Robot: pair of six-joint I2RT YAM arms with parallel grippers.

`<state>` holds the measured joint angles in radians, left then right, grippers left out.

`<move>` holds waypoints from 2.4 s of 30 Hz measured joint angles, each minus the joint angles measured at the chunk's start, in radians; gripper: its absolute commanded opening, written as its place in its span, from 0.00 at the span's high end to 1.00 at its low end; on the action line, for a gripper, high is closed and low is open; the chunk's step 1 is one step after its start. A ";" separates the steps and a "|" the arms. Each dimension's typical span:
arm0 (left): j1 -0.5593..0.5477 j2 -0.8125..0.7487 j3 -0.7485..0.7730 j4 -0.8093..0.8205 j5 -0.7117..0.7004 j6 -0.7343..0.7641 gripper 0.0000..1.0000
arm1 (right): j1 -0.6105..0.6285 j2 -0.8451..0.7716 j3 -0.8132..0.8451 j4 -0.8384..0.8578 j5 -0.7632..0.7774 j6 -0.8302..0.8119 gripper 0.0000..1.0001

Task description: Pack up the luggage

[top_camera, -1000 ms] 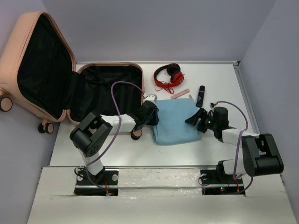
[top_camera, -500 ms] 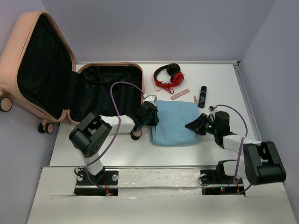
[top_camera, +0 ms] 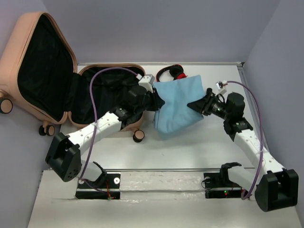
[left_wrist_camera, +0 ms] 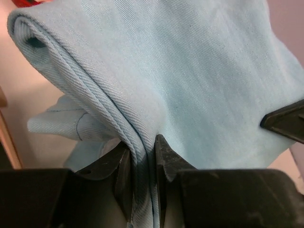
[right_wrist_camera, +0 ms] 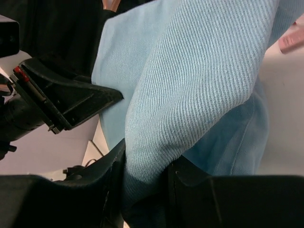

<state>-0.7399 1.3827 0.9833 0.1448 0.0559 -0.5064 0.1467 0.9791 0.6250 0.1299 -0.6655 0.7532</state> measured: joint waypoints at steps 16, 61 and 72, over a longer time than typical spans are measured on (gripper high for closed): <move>0.655 0.292 0.821 -0.383 0.296 -0.042 0.94 | 0.263 0.905 1.255 0.010 0.069 0.081 0.93; 0.959 -0.163 -0.079 -0.259 0.226 0.061 0.01 | 0.615 1.138 1.090 -0.150 0.341 -0.248 0.00; 0.555 -0.264 0.017 -0.357 -0.092 0.149 0.01 | 0.586 1.117 1.286 -0.468 0.823 -0.454 0.16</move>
<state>-0.1848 1.1187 1.0004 -0.2127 -0.0357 -0.3573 0.7326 2.0956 1.9106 -0.3378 0.1577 0.2993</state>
